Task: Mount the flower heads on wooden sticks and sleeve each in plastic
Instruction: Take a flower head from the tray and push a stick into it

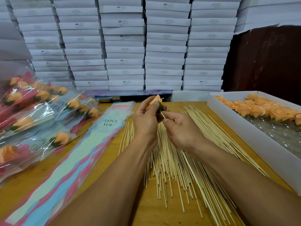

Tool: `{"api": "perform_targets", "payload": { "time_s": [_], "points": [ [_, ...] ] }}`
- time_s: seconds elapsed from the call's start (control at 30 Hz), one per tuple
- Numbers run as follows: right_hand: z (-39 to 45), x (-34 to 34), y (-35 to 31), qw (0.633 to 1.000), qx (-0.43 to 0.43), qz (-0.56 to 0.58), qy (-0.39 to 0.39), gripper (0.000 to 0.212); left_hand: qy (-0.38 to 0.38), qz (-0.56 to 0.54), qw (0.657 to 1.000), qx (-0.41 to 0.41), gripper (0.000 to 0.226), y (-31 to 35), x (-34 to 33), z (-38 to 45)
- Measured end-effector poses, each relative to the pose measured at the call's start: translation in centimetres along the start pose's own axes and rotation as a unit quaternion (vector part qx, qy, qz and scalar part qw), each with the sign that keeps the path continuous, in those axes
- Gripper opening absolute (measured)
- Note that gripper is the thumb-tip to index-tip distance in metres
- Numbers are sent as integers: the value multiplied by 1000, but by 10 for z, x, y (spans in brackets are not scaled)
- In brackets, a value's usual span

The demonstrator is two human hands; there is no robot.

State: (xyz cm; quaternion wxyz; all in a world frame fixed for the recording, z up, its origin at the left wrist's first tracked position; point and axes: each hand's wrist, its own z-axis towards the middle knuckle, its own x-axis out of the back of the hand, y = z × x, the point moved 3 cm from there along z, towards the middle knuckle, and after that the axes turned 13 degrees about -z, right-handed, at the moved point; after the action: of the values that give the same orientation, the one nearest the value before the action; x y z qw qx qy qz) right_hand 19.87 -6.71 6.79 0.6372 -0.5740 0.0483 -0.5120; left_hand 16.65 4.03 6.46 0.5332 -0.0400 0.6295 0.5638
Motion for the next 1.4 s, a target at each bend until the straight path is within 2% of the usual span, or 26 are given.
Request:
{"api": "perform_targets", "payload": {
  "time_s": [0.13, 0.23, 0.33, 0.47, 0.57, 0.63, 0.7, 0.8, 0.9, 0.93, 0.97, 1.1, 1.2, 1.4],
  "points": [
    [1, 1, 5, 999, -16, 32, -25, 36, 33, 49, 998, -16, 24, -6, 2, -1],
    [3, 6, 12, 996, -48, 62, -38, 33, 66, 150, 985, -48, 44, -8, 0, -7],
    [7, 12, 19, 996, -79, 41, -25, 26, 68, 221, 971, -68, 63, -2, -4, -8],
    [11, 16, 26, 992, -119, 28, 3, 32, 74, 324, 937, -110, 64, 18, -12, -3],
    [11, 20, 28, 991, -129, 19, 11, 34, 23, 424, 901, -93, 60, 34, -25, 10],
    [11, 21, 28, 991, -133, 15, 10, 34, 0, 490, 868, -78, 45, 50, -22, 25],
    [11, 21, 28, 990, -137, 16, 8, 33, -12, 577, 813, -79, 24, 68, -7, 43],
    [11, 20, 30, 990, -140, 13, -2, 31, -33, 720, 690, -70, 24, 85, 31, 68],
    [12, 18, 32, 990, -141, 7, -15, 32, -72, 837, 541, -44, 31, 90, 70, 83],
    [12, 17, 33, 990, -142, 5, -17, 32, -82, 857, 507, -29, 35, 88, 82, 86],
    [12, 18, 34, 990, -142, 2, -17, 32, -92, 868, 489, -8, 38, 86, 92, 88],
    [12, 18, 36, 990, -142, -8, -19, 32, -86, 868, 486, 49, 38, 78, 121, 89],
    [12, 19, 37, 989, -146, -15, -19, 31, -88, 884, 458, 23, 41, 76, 124, 85],
    [11, 19, 37, 988, -150, -21, -27, 30, -89, 895, 435, -45, 18, 77, 116, 76]
  ]
}}
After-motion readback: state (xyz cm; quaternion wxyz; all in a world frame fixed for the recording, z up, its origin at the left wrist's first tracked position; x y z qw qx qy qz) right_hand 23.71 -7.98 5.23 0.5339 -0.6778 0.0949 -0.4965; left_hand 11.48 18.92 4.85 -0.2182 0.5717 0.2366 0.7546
